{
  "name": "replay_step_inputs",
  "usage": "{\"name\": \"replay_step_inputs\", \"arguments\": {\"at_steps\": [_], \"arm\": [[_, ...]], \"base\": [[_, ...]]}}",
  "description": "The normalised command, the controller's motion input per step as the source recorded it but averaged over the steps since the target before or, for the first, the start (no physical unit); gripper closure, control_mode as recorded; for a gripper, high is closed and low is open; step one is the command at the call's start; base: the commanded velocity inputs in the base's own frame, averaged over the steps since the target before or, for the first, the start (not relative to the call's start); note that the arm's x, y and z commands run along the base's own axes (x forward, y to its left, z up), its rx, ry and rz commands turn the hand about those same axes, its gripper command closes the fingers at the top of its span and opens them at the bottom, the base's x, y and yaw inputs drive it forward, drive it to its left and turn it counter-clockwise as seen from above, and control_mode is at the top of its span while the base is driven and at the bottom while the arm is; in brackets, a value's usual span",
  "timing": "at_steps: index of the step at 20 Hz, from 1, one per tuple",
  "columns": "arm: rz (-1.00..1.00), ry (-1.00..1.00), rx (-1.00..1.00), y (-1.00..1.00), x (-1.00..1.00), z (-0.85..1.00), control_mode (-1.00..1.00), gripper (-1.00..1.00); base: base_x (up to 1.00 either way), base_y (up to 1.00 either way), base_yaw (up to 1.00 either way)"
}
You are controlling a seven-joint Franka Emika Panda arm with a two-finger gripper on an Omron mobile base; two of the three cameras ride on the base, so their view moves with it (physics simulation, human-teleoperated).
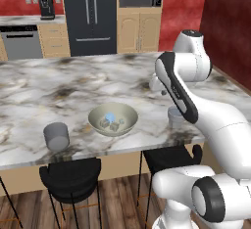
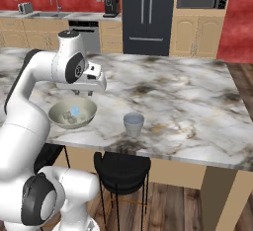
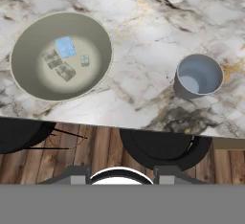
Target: There are four ice cubes in the ice bowl. Place two ice cubes in each glass of water.
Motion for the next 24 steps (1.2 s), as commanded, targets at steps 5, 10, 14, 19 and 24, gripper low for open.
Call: {"name": "replay_step_inputs", "arguments": {"at_steps": [5,10,14,19,24], "arm": [[0.00,0.00,0.00,0.00,0.00,-0.03,-1.00,-1.00],[0.00,0.00,0.00,0.00,0.00,0.00,-1.00,-1.00],[0.00,0.00,0.00,0.00,0.00,0.00,-1.00,-1.00],[-0.04,0.00,0.07,0.39,0.13,-0.04,-1.00,-1.00],[-0.12,0.00,0.04,1.00,0.50,-0.08,-1.00,-1.00]], "base": [[0.00,0.00,0.00],[0.00,0.00,0.00],[0.00,0.00,0.00],[0.00,0.00,0.00],[0.00,0.00,0.00]]}}
